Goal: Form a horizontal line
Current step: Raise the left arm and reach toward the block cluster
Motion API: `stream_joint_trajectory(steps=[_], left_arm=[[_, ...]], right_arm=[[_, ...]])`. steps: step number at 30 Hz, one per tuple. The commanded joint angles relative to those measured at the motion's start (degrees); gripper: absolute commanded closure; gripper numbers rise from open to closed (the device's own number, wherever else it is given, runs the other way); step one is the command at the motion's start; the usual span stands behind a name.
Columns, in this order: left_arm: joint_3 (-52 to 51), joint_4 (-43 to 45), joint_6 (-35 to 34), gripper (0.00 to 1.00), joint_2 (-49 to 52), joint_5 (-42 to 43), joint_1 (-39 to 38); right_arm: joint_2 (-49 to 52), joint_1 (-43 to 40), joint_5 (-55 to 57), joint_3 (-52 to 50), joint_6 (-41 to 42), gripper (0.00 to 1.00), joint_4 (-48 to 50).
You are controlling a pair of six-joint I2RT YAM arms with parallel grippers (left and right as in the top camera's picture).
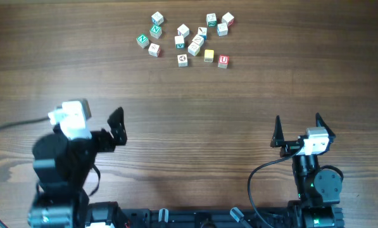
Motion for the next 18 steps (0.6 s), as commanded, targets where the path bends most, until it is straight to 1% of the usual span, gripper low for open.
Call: stream_joint_trajectory(steps=[1, 3, 7, 13, 18], left_arm=[[8.9, -5.4, -0.3, 0.00, 7.9, 5.3, 0.2], [9.9, -6.9, -0.3, 0.00, 10.4, 9.2, 0.2], [9.9, -6.1, -0.3, 0.00, 13.9, 13.6, 0.2], [10.9, -5.8, -0.6, 0.00, 20.1, 13.8, 0.2], [15.5, -6.2, -2.1, 0.00, 26.6, 13.9, 0.2]], right_arm=[[-0.5, 0.2, -0.9, 0.0, -0.5, 0.01, 0.2], [-0.5, 0.2, -0.9, 0.0, -0.5, 0.00, 0.2], [-0.5, 0.2, -0.9, 0.0, -0.5, 0.00, 0.2], [-0.5, 0.2, -0.9, 0.0, -0.5, 0.00, 0.2], [-0.5, 0.2, -0.9, 0.0, -0.5, 0.00, 0.2]])
